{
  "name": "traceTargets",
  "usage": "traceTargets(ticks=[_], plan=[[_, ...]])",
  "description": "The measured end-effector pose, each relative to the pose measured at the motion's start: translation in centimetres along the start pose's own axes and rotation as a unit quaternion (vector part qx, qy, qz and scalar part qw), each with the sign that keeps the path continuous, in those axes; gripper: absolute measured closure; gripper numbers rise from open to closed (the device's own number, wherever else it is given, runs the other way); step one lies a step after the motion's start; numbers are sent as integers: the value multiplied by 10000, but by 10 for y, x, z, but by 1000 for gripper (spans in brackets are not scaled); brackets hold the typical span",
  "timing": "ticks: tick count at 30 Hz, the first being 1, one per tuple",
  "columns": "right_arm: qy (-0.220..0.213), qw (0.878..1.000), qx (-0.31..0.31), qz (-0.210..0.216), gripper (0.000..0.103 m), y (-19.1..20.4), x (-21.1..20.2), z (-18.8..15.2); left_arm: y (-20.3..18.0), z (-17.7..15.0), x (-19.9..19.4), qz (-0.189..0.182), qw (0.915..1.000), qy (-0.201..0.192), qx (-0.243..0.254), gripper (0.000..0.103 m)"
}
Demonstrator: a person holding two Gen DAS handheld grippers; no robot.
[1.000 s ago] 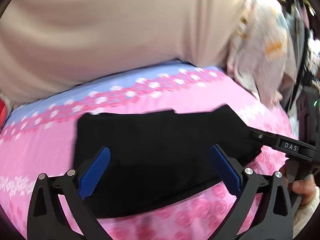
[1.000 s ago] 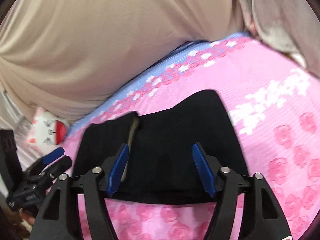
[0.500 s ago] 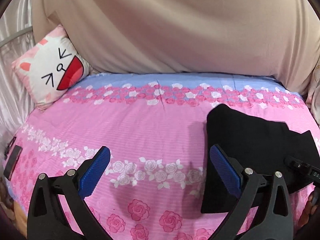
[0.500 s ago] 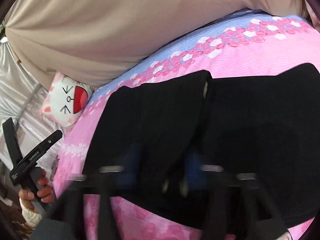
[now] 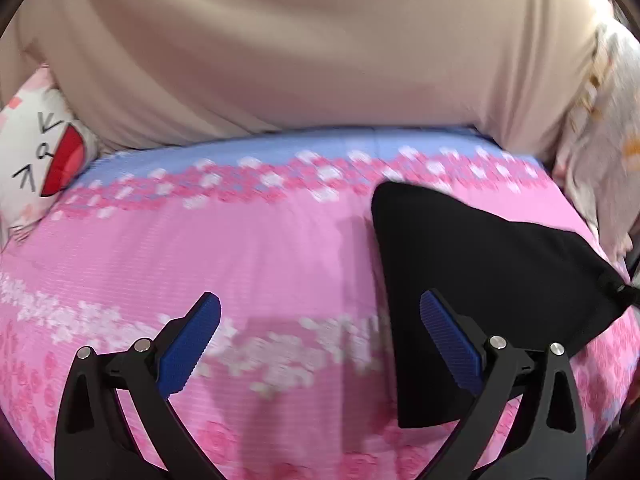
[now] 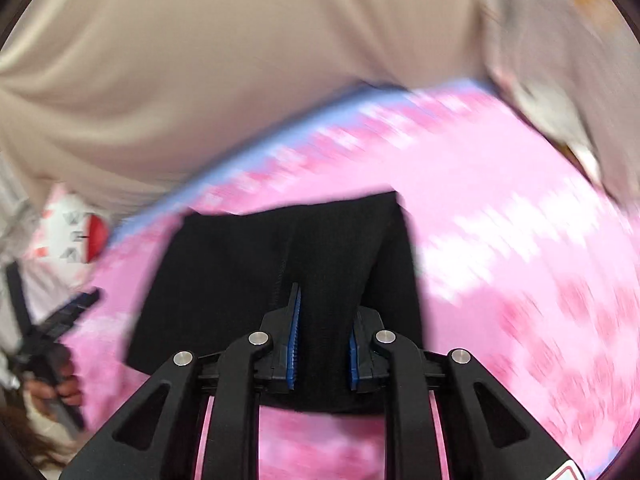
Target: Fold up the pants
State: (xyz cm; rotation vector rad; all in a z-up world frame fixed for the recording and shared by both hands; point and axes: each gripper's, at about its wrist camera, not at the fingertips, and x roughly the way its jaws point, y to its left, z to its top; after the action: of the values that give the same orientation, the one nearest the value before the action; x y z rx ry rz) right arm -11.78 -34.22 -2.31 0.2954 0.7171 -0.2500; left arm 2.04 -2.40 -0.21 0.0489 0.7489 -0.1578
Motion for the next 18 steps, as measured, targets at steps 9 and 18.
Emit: traceTargets(ticks=[9, 18], plan=[[-479, 9984, 228, -189, 19, -22, -6, -13, -27, -12, 45, -656, 9951, 721, -173, 5], [183, 9910, 1010, 862, 33, -47, 40, -18, -27, -18, 94, -2065, 9683, 1070, -915, 16]])
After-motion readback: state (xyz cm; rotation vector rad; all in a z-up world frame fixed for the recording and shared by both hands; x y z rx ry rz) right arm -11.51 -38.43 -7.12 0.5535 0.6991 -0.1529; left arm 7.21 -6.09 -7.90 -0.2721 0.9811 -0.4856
